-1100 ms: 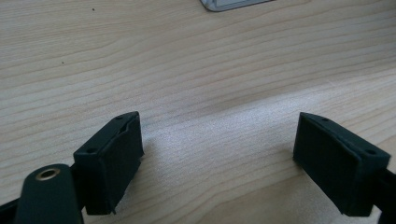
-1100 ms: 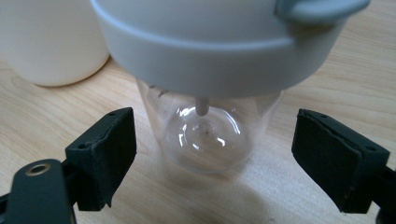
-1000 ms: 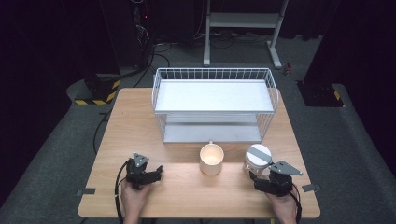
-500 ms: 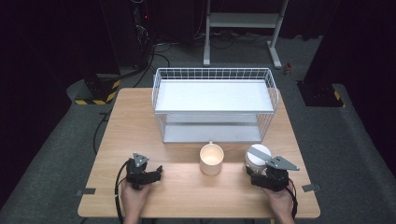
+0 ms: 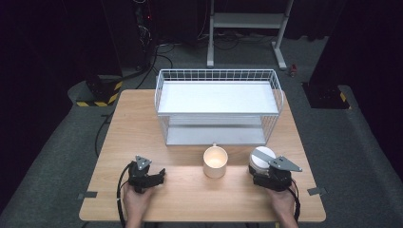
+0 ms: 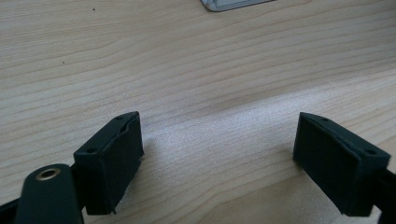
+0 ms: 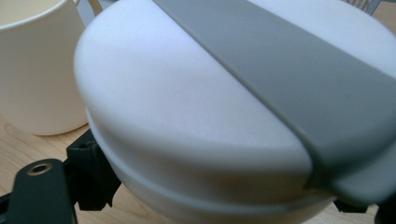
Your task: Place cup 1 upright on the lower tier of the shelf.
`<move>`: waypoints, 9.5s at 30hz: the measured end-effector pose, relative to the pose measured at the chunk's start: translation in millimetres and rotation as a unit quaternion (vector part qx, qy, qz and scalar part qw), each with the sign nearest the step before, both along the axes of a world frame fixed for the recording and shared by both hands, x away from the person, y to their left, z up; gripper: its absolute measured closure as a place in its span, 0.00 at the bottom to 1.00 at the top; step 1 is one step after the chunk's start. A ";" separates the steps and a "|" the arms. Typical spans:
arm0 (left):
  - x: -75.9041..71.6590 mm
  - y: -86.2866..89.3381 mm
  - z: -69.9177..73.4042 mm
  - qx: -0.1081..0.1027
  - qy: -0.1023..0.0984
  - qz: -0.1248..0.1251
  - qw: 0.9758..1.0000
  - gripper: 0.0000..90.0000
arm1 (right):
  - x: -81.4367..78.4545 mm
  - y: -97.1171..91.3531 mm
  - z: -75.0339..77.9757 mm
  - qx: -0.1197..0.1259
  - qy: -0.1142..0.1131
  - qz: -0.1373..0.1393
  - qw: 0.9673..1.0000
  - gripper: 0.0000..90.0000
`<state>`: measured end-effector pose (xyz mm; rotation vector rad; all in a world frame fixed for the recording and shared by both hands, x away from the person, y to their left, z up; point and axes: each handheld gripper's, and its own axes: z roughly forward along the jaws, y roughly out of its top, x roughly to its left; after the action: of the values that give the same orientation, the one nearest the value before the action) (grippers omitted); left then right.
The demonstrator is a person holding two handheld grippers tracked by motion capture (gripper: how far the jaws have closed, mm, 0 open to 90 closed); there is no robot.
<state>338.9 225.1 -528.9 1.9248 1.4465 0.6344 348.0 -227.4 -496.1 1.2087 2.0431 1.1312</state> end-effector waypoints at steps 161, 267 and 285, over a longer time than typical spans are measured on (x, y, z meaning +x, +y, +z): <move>0.2 0.4 0.2 0.003 -0.003 0.002 1.000 0.20 | 127.1 59.1 -2.9 -0.019 0.040 -0.079 0.996 0.54; -0.1 -0.4 0.2 0.000 -0.002 0.002 1.000 0.21 | 51.7 -11.5 26.8 0.107 0.003 -0.020 0.994 0.43; 0.0 -0.2 0.2 0.001 -0.002 0.003 1.000 0.21 | 29.1 -46.1 19.8 0.119 -0.014 -0.040 0.992 0.38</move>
<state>338.9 224.9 -528.7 1.9201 1.4490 0.6429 377.1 -273.5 -476.3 1.3667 1.8606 1.3742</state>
